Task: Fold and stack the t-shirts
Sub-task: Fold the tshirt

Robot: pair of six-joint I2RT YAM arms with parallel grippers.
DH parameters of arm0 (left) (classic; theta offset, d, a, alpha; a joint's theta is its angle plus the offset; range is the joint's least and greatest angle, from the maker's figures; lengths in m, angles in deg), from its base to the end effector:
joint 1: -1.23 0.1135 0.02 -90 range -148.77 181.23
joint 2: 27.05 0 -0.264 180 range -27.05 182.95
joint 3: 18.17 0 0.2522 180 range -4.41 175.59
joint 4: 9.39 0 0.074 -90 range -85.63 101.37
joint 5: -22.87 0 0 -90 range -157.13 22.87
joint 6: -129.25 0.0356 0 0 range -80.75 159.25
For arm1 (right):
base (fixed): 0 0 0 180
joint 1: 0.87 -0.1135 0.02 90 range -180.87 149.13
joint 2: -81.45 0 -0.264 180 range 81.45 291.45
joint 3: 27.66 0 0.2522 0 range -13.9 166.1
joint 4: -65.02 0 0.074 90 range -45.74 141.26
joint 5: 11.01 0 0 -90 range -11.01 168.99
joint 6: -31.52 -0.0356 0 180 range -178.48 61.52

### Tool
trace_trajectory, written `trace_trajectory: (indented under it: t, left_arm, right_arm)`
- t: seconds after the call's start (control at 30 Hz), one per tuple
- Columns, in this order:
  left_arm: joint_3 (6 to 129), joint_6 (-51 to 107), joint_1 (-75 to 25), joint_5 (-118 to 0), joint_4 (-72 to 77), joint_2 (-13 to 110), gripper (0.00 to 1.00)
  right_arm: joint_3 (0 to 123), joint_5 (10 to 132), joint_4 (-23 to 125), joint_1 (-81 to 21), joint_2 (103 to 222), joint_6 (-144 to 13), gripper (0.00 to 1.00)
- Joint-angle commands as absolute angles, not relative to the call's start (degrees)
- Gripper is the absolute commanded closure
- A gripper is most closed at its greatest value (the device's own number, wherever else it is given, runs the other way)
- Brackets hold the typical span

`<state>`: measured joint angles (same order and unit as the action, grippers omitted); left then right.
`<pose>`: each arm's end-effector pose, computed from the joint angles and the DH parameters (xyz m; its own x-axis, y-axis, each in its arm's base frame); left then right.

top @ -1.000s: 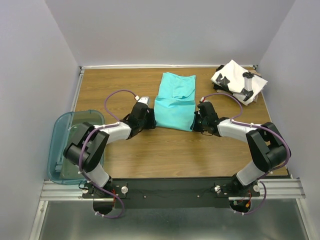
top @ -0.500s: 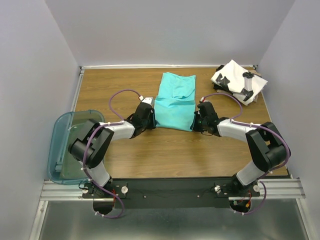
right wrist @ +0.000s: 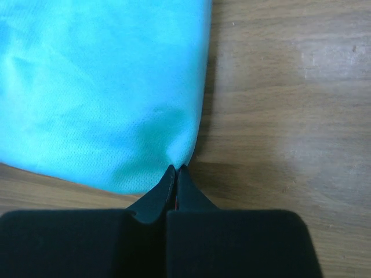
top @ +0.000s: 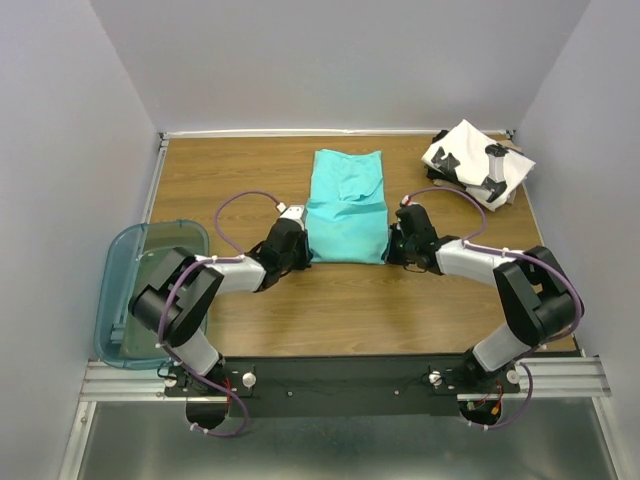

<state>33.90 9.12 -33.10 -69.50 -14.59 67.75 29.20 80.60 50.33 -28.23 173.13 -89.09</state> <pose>0.2603 -0.1760 0.1387 -0.7043 -0.1263 -0.6985 0.2114 0.9021 -0.3763 0.2722 0.1397 0.1500 -0.8070 0.1555 -0.5697 -0.0375 0.9493 0.3122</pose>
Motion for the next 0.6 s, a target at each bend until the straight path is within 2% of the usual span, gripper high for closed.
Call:
trace_trajectory:
  t: [0.0,0.27,0.57]
  left_arm:
    - [29.26,8.31,-33.75,-68.27,-9.43,62.7,1.0]
    - [25.74,7.43,-34.01,-65.98,-3.9,46.79,1.0]
    - [23.37,3.3,-37.96,-68.43,7.0,29.65,1.0]
  right_arm:
    - [27.06,81.27,47.57,-28.65,170.23,-88.98,0.99]
    - [25.04,83.29,40.19,-30.31,159.34,-88.98,1.0]
    - [25.47,88.21,28.08,-37.69,144.48,-92.23,1.0]
